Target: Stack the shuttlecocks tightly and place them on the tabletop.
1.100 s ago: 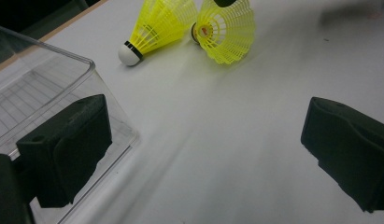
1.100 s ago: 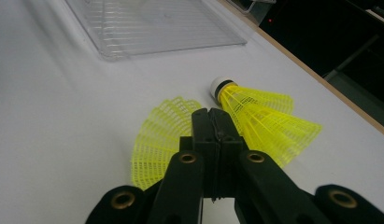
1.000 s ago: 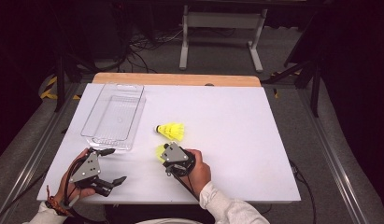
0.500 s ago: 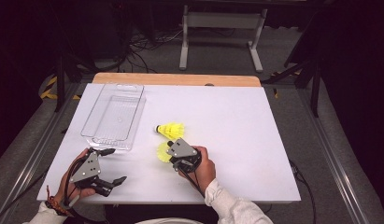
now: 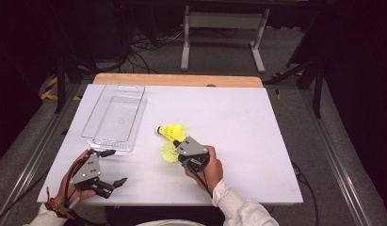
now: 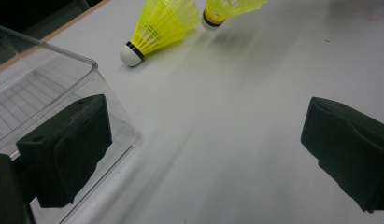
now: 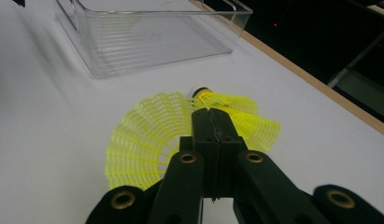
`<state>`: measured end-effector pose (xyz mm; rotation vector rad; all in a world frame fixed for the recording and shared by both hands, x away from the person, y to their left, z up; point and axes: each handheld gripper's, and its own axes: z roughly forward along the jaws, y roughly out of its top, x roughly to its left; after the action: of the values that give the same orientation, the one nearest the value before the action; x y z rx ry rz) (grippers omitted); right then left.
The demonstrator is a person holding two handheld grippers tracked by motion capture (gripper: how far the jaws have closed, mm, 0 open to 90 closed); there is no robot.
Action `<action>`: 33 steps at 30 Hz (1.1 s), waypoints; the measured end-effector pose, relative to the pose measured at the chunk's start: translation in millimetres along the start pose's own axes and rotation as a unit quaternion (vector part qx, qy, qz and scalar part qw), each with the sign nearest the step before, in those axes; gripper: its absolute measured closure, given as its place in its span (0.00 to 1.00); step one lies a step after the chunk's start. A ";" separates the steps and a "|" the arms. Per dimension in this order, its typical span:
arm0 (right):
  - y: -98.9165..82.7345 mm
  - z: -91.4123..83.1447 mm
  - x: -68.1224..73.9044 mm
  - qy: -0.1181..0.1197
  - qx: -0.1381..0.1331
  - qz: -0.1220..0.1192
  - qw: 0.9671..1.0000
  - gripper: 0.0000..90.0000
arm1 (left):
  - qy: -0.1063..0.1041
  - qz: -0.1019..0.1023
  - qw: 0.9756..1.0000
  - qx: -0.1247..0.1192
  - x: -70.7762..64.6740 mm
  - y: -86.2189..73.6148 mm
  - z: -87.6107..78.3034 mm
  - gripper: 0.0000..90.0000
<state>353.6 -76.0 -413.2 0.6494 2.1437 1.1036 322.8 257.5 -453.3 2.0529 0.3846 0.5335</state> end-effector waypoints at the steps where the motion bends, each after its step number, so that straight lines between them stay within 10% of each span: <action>1: -0.2 -1.7 -2.2 0.000 -0.001 0.002 1.000 1.00 | 0.000 -0.001 1.000 -0.001 0.2 0.0 -0.5 0.03; 33: -26.7 -5.5 -64.0 0.009 0.007 0.093 0.996 1.00 | -0.003 0.000 1.000 -0.001 -0.1 0.0 0.7 0.03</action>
<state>389.3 -135.6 -413.4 0.8626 2.1415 1.1966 323.1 256.9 -453.7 2.0522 0.3812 0.5279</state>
